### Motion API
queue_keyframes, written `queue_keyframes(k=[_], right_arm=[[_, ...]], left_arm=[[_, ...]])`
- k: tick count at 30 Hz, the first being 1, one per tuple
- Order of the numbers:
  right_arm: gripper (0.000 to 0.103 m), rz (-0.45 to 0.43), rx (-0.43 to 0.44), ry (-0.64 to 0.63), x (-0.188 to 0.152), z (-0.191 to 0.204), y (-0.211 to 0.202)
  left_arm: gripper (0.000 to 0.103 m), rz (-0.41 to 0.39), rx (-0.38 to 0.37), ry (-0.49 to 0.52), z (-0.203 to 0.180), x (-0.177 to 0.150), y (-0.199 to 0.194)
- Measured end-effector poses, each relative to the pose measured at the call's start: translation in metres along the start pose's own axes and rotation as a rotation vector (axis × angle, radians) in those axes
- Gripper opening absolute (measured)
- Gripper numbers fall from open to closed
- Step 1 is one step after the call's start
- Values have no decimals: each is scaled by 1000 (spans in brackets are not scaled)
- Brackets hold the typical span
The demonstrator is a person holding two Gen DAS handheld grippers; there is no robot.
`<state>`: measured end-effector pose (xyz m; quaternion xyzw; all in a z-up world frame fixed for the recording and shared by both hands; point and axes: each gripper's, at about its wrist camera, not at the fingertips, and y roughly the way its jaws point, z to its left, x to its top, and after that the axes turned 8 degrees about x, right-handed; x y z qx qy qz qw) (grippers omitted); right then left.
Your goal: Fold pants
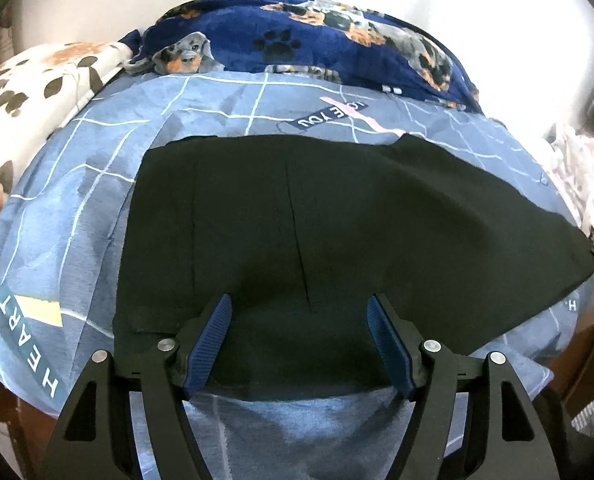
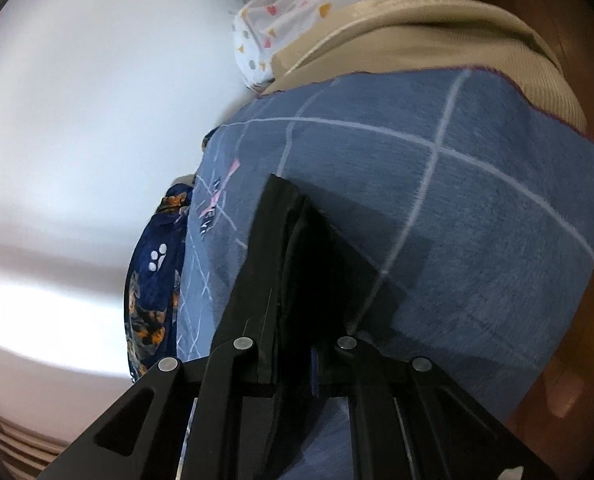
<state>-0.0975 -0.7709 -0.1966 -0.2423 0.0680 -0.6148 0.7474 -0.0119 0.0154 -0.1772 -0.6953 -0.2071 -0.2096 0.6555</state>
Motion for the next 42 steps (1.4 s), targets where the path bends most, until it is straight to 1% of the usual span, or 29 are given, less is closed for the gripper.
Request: queue_keyframes(k=[3, 6, 7, 9, 12, 16, 18, 20, 23, 28, 34, 42], right_arm=[[9, 3, -24, -67, -4, 20, -1], [9, 7, -45, -139, -10, 44, -1], [9, 11, -45, -159, -13, 52, 0], [10, 19, -38, -186, -20, 64, 3], [10, 45, -26, -248, -38, 89, 12], [10, 97, 11, -306, -65, 116, 29], [10, 134, 24, -337, -83, 126, 40], [10, 175, 35, -362, -103, 134, 52], [10, 240, 45, -385, -133, 139, 70], [10, 315, 57, -384, -171, 136, 92], [10, 361, 65, -394, -195, 136, 100], [11, 428, 77, -434, -230, 143, 111]], left_arm=[[71, -10, 38, -16, 3, 2, -2], [71, -24, 44, -31, 6, 2, -6], [72, -13, 37, -20, 7, 2, -8], [73, -21, 38, -15, 7, 2, -11], [75, -28, 52, -1, 4, 1, -13], [76, -42, 69, 23, -1, 1, -18], [80, -48, 74, 27, -3, 1, -19], [81, -48, 80, 33, -4, 1, -20], [81, -50, 82, 47, -6, -1, -20], [82, -48, 86, 49, -8, -2, -21], [82, -39, 88, 34, -4, -3, -19], [82, -35, 88, 42, -4, -4, -19]])
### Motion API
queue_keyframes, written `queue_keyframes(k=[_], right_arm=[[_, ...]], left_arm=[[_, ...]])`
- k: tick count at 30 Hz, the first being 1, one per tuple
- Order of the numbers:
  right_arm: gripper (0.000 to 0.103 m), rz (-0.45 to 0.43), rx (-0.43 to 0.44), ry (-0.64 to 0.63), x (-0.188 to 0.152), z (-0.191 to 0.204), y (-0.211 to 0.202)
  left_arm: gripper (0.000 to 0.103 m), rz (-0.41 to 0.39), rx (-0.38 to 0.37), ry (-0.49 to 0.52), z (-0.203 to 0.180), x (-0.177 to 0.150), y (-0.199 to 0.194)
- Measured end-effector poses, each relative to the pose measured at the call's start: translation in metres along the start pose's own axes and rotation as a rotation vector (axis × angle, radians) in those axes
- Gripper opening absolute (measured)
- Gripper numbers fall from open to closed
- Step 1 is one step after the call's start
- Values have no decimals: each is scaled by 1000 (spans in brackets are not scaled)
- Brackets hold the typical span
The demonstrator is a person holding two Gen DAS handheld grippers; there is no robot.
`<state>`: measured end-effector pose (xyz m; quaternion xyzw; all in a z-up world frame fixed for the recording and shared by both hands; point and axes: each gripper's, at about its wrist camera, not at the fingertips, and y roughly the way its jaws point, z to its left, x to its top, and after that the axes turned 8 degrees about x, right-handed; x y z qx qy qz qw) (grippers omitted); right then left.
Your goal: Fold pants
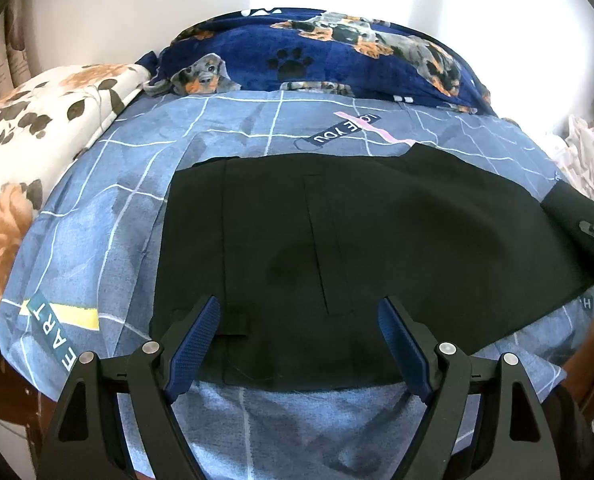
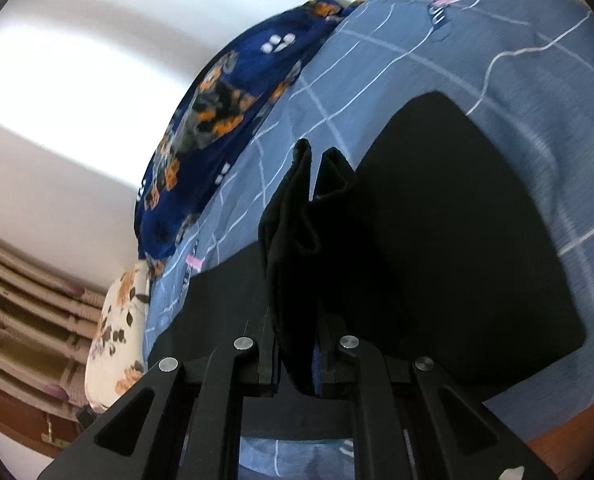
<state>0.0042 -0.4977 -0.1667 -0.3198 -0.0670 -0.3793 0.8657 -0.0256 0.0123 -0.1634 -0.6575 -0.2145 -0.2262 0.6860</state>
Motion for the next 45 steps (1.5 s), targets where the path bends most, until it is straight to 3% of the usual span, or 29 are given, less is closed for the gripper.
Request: queue_keyframes(k=[21, 45], right_arm=[[12, 122, 21, -80, -38, 36, 51], [14, 176, -8, -191, -57, 57, 68]], left_arm=[[82, 22, 0, -15, 2, -3, 6], [82, 43, 3, -24, 5, -5, 12]])
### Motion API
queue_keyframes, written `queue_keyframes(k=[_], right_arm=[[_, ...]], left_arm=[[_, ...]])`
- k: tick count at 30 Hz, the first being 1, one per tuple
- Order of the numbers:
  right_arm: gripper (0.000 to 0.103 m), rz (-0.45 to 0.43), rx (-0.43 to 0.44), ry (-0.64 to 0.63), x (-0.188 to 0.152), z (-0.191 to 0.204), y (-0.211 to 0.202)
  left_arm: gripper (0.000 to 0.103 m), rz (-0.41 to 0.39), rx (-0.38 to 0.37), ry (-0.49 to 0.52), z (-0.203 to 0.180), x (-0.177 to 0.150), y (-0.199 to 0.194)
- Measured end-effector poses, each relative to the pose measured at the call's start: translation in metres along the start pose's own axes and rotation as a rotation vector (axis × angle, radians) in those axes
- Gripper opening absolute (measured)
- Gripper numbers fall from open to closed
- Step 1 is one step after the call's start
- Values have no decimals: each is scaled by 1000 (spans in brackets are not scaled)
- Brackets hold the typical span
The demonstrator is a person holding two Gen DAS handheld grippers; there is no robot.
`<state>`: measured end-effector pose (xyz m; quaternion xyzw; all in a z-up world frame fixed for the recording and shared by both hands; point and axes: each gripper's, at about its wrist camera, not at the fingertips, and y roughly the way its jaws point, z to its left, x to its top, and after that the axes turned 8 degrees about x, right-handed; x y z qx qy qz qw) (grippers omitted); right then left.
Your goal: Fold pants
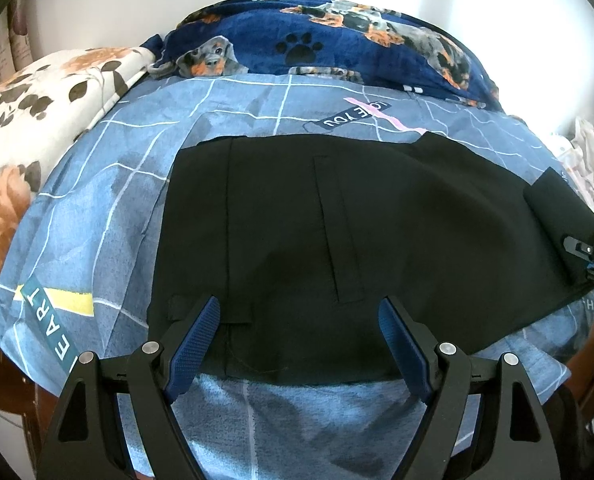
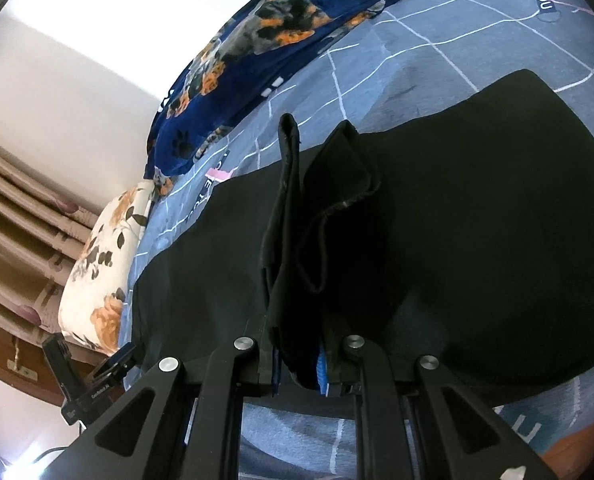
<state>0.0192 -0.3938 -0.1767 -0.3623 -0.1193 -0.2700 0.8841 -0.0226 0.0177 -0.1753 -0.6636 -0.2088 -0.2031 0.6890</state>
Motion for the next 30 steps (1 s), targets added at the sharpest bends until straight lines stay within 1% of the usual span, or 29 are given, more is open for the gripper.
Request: queue_keyframes(k=[16, 22, 25, 27, 30], right_arm=[[14, 34, -12, -60, -6, 14, 9], [16, 44, -7, -60, -8, 13, 11], [20, 55, 6, -52, -8, 14, 12], [26, 62, 17, -53, -10, 15, 14], [32, 73, 23, -75, -12, 20, 16]], left_arm=[[84, 0, 0, -1, 0, 1, 0], [85, 1, 0, -1, 0, 1, 0], [85, 1, 1, 0, 0, 1, 0], [85, 1, 1, 0, -1, 1, 0], [85, 2, 2, 0, 0, 1, 0]])
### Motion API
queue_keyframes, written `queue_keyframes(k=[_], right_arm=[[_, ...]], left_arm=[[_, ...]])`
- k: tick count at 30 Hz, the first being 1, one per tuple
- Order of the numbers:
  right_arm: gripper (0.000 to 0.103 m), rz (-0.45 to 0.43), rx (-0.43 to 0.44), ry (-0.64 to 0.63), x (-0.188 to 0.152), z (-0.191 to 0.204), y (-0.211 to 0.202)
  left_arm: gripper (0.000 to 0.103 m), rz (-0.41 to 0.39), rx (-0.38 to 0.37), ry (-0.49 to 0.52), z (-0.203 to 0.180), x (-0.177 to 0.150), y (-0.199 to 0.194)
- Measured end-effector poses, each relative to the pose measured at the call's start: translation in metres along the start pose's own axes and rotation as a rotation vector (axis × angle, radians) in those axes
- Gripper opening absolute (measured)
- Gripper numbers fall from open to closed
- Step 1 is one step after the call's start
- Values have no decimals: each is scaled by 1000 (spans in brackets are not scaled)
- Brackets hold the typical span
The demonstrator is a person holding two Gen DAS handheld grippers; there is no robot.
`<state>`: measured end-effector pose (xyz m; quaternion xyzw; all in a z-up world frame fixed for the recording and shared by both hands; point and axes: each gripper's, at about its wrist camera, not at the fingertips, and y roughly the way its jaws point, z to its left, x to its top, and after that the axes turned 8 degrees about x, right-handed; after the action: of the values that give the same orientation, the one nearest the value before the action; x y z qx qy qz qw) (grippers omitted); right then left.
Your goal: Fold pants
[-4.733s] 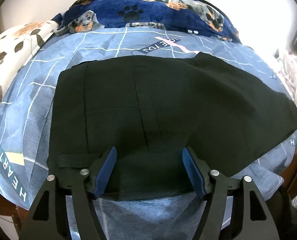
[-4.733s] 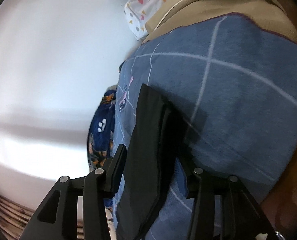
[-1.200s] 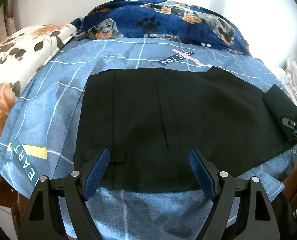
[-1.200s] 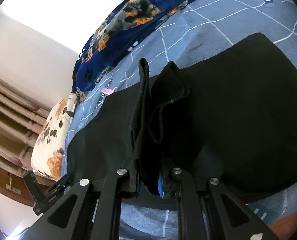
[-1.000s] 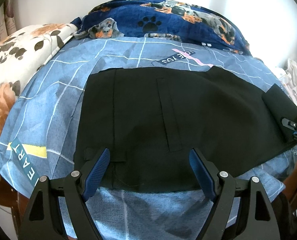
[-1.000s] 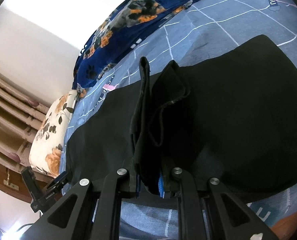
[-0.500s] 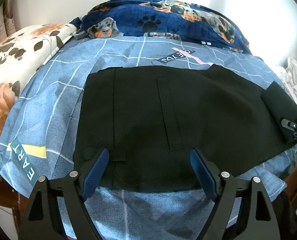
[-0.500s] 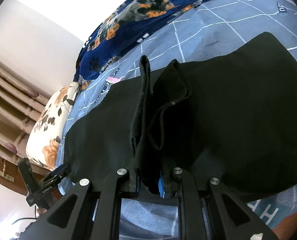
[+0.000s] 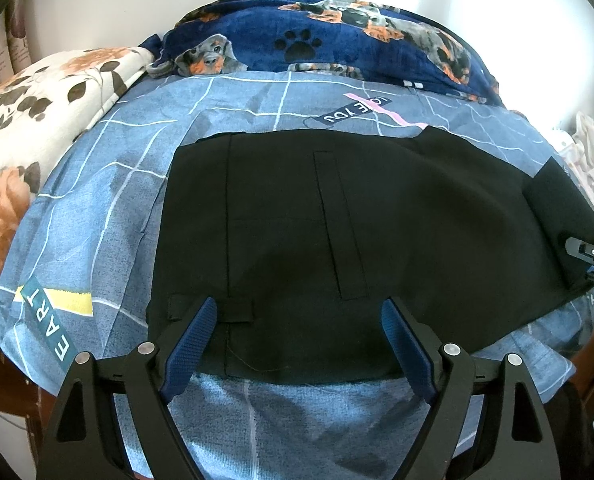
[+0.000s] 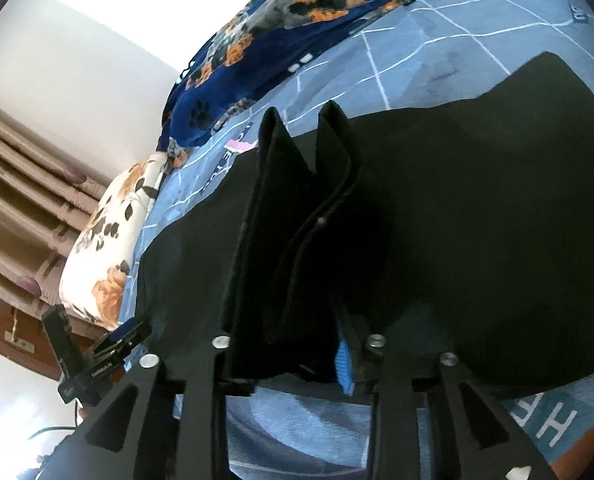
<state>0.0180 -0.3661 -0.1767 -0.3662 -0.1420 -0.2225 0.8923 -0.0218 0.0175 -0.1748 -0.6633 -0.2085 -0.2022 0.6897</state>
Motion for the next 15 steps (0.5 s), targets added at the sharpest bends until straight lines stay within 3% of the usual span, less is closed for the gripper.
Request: queue_keyframes(k=[9, 15], right_arm=[[56, 19, 58, 3, -2, 6, 4], [61, 15, 155, 25, -2, 8, 3]], left_arm=[[85, 0, -1, -1, 0, 1, 0], [85, 1, 1, 2, -1, 1, 0]])
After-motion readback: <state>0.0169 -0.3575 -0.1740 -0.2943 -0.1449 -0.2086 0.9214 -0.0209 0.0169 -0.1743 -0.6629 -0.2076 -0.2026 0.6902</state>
